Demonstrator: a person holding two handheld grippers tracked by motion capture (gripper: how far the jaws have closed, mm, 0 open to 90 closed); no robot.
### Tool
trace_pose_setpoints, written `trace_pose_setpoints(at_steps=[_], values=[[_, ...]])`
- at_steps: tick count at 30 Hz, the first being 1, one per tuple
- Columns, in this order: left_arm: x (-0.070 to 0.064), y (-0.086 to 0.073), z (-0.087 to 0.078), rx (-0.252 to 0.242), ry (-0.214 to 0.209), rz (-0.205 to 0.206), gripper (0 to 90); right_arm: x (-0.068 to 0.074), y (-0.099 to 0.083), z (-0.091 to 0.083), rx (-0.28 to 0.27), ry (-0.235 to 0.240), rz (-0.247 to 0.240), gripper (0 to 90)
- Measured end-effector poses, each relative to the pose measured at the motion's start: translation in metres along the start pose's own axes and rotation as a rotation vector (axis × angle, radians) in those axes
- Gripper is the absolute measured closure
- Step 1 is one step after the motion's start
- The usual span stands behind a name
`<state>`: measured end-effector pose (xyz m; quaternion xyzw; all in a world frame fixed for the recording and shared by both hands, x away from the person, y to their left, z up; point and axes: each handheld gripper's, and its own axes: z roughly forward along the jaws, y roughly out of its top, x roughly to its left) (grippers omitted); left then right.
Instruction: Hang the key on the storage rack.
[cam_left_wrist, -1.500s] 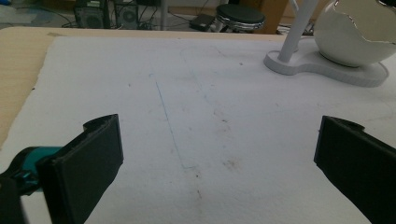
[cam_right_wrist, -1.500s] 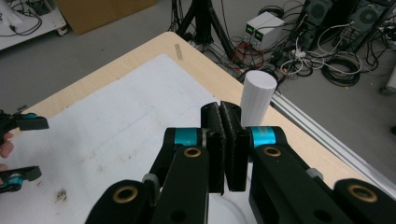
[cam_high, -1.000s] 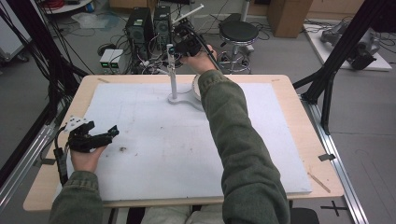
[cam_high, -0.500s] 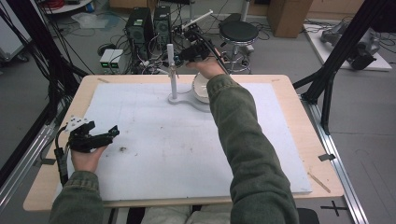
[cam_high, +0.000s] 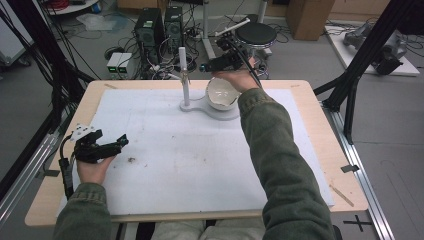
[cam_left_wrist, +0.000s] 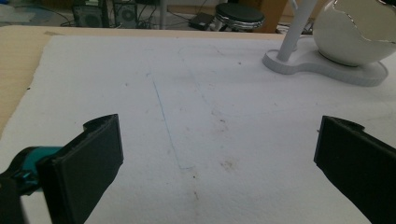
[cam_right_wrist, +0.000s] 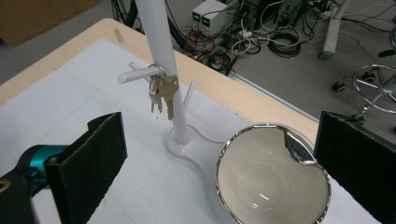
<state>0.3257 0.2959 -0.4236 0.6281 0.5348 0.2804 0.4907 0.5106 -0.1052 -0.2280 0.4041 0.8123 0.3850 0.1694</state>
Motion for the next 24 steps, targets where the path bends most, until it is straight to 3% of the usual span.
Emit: trace_pose_setpoints(at_steps=[7,14,24], values=[[-0.002,0.001,0.001,-0.001,-0.002,0.001,1.8,-0.01,-0.018,-0.008,-0.01,-0.005,0.004,1.6],[-0.001,0.001,0.002,0.002,-0.005,0.003,1.8,-0.015,-0.039,-0.017,-0.009,0.024,0.001,1.7],[-0.003,0.001,0.003,0.006,-0.007,0.008,1.7,-0.024,-0.08,-0.029,-0.02,0.047,0.017,1.7]])
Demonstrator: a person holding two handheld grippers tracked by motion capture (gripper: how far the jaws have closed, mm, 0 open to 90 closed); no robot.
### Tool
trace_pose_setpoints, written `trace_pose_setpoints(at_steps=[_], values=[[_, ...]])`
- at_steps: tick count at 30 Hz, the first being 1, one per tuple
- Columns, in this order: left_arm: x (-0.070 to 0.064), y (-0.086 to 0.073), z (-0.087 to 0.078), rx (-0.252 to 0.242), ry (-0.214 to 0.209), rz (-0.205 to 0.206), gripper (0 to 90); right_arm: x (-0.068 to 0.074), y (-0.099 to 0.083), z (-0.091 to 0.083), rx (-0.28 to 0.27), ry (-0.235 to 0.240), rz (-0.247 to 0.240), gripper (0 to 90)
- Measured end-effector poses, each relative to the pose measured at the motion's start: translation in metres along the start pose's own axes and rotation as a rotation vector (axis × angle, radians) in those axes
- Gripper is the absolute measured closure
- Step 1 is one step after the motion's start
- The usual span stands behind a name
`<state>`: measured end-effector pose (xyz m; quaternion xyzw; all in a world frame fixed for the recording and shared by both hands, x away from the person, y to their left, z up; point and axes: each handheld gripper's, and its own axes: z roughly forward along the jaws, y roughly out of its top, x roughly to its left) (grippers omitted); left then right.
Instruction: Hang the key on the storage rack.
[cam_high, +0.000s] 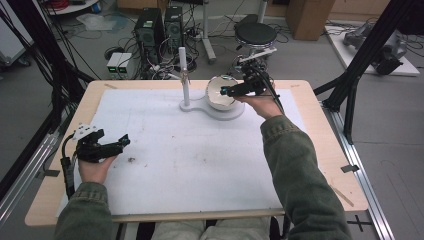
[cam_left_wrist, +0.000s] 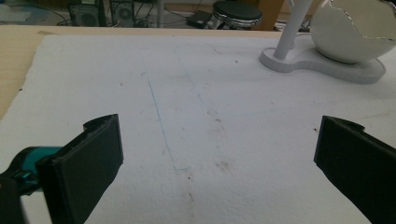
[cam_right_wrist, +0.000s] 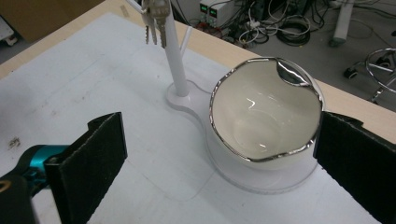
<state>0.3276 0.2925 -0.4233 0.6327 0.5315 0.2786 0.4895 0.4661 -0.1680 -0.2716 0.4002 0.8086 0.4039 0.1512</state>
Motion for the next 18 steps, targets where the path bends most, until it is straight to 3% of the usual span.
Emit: trace_pose_setpoints(at_steps=[18], values=[[-0.001,0.0,0.0,0.003,0.0,0.0,1.8,-0.022,-0.041,-0.027,-0.039,-0.03,0.046,1.7]])
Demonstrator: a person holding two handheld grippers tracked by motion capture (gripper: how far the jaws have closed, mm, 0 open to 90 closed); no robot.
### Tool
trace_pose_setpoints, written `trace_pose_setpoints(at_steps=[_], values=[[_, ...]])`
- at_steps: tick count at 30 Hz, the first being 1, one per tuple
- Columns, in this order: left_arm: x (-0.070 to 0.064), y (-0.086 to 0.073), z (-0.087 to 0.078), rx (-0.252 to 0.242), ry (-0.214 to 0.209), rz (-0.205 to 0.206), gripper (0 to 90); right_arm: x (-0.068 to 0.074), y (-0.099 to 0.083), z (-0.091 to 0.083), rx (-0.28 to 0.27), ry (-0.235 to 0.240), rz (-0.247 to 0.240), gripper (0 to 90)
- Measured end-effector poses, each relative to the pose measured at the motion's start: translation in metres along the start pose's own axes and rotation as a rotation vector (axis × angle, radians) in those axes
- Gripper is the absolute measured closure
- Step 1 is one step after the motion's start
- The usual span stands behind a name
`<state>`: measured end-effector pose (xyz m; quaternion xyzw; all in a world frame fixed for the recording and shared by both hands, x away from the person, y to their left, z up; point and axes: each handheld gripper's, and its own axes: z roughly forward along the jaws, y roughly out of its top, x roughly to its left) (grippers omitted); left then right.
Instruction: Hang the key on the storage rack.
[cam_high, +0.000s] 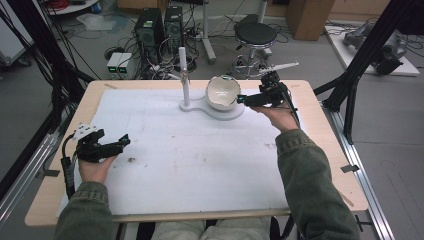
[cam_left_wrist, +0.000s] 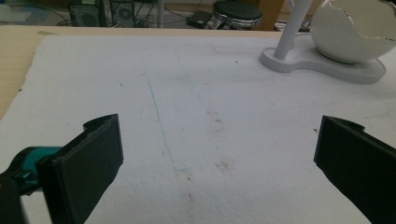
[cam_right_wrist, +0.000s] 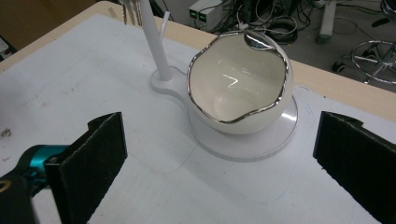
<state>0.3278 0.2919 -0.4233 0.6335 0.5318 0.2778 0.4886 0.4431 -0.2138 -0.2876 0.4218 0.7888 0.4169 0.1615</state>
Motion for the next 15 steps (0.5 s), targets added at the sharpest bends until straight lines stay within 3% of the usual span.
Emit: trace_pose_setpoints(at_steps=[15], values=[[0.0,0.0,0.0,0.004,0.001,0.003,1.7,-0.01,-0.024,-0.011,-0.011,-0.017,0.008,1.7]])
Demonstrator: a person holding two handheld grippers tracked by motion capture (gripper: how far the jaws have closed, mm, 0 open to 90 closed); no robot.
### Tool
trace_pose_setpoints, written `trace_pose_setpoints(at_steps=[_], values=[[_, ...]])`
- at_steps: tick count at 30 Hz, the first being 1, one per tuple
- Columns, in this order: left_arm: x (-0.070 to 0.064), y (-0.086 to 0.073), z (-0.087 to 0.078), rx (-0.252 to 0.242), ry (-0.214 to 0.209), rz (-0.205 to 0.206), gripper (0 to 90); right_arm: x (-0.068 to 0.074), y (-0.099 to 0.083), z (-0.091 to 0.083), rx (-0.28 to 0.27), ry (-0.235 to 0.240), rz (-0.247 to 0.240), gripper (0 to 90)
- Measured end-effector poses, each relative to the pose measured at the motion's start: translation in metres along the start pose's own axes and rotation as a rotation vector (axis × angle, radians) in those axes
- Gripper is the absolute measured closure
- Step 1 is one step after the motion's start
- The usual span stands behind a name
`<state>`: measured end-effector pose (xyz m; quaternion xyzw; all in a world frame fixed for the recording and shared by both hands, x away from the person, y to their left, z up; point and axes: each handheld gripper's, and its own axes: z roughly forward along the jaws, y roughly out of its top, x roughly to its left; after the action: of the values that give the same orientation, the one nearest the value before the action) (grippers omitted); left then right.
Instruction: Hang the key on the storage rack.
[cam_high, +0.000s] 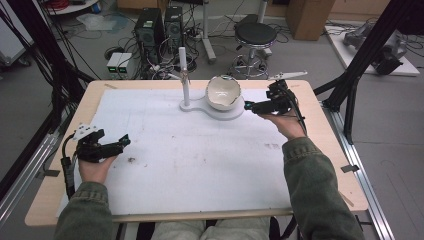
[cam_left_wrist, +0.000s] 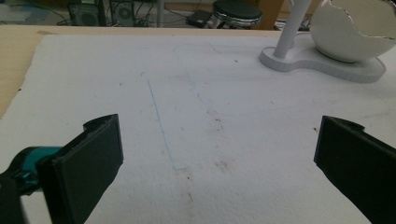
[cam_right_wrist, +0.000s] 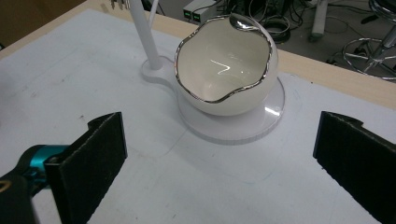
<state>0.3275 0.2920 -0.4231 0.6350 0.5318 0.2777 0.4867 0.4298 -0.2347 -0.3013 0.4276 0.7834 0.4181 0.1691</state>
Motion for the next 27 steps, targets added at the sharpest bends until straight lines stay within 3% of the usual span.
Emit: trace_pose_setpoints(at_steps=[10,27], values=[[0.0,0.0,0.0,-0.003,0.0,-0.001,1.7,-0.004,-0.017,-0.006,-0.011,0.006,0.008,1.7],[0.0,0.0,-0.001,0.0,0.0,-0.001,1.8,-0.014,-0.05,-0.012,-0.016,-0.024,0.029,1.7]])
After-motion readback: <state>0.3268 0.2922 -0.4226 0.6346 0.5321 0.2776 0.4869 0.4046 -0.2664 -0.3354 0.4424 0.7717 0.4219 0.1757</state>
